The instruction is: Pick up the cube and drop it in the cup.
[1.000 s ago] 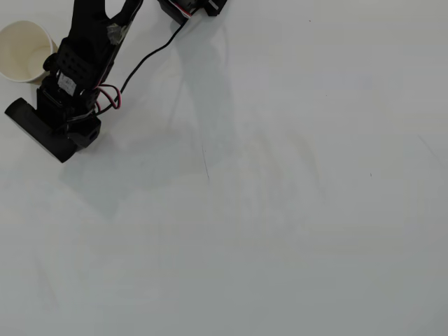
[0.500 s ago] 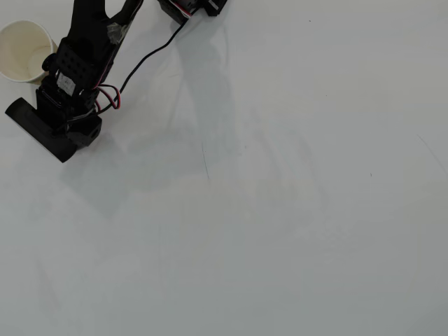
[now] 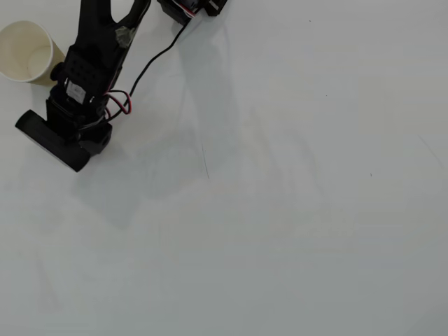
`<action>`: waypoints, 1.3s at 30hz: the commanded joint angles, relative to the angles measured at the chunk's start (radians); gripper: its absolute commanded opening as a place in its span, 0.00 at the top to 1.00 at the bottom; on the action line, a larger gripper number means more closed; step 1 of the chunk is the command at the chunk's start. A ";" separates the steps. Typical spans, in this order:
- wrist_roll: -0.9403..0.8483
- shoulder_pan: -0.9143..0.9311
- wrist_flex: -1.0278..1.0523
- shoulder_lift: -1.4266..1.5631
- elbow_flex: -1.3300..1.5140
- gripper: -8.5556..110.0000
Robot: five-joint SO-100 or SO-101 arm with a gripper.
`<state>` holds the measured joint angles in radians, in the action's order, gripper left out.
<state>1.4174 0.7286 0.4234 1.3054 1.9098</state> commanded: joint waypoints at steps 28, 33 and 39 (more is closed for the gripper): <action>-0.014 -0.012 0.195 0.644 0.054 0.78; -0.014 -0.002 0.245 0.756 0.083 0.78; -0.014 0.011 0.276 0.859 0.109 0.78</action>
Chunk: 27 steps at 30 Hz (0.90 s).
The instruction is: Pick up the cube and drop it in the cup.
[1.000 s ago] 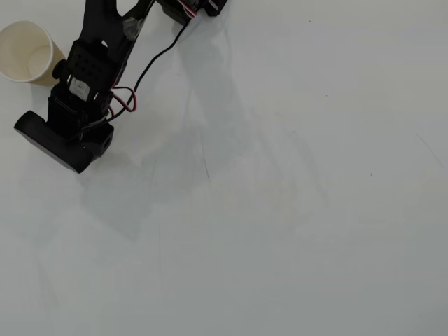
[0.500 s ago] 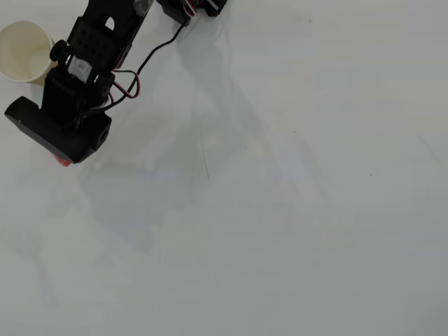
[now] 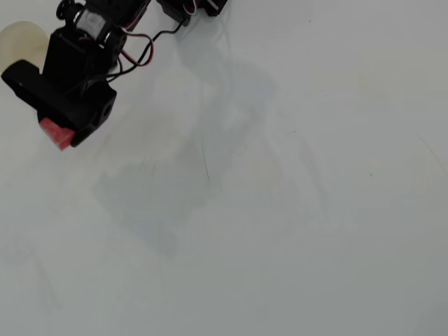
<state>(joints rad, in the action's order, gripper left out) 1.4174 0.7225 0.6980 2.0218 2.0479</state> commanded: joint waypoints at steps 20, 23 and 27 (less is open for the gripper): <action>-0.041 0.252 0.014 0.333 0.112 0.78; -0.046 0.290 0.015 0.342 0.118 0.78; -0.060 0.341 0.015 0.345 0.130 0.78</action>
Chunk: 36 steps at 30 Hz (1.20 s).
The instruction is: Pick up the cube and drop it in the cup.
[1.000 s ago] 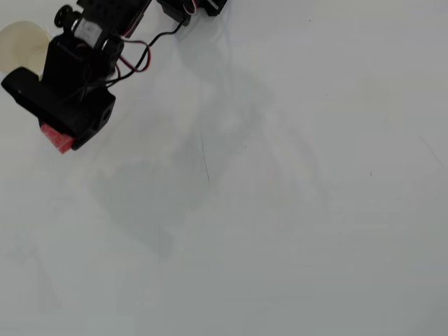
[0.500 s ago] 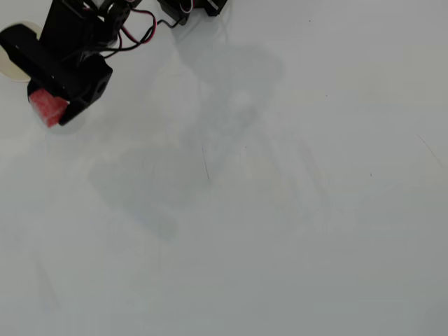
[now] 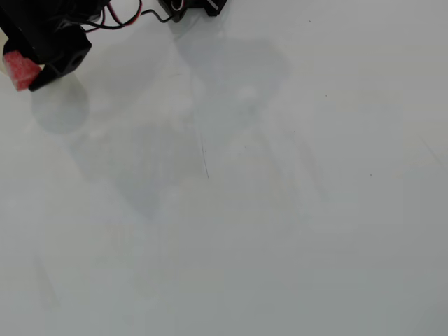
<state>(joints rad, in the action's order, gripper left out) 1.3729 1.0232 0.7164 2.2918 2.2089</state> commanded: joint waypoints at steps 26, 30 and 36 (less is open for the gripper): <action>-0.066 0.187 -0.011 0.067 0.055 0.78; -0.067 0.189 -0.005 0.066 0.055 0.78; -0.067 0.176 0.018 0.066 0.063 0.78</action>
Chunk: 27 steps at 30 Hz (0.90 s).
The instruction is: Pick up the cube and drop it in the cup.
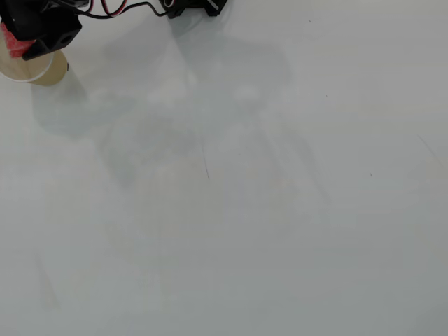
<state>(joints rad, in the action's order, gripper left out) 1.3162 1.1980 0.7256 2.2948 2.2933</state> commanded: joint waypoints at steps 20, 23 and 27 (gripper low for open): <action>-0.012 -0.051 0.012 -0.041 -0.106 0.78; -0.012 -0.055 0.012 -0.057 -0.120 0.78; -0.012 -0.060 0.012 -0.069 -0.129 0.78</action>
<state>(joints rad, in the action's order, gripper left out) 1.3162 1.1490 0.7486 2.2212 2.2994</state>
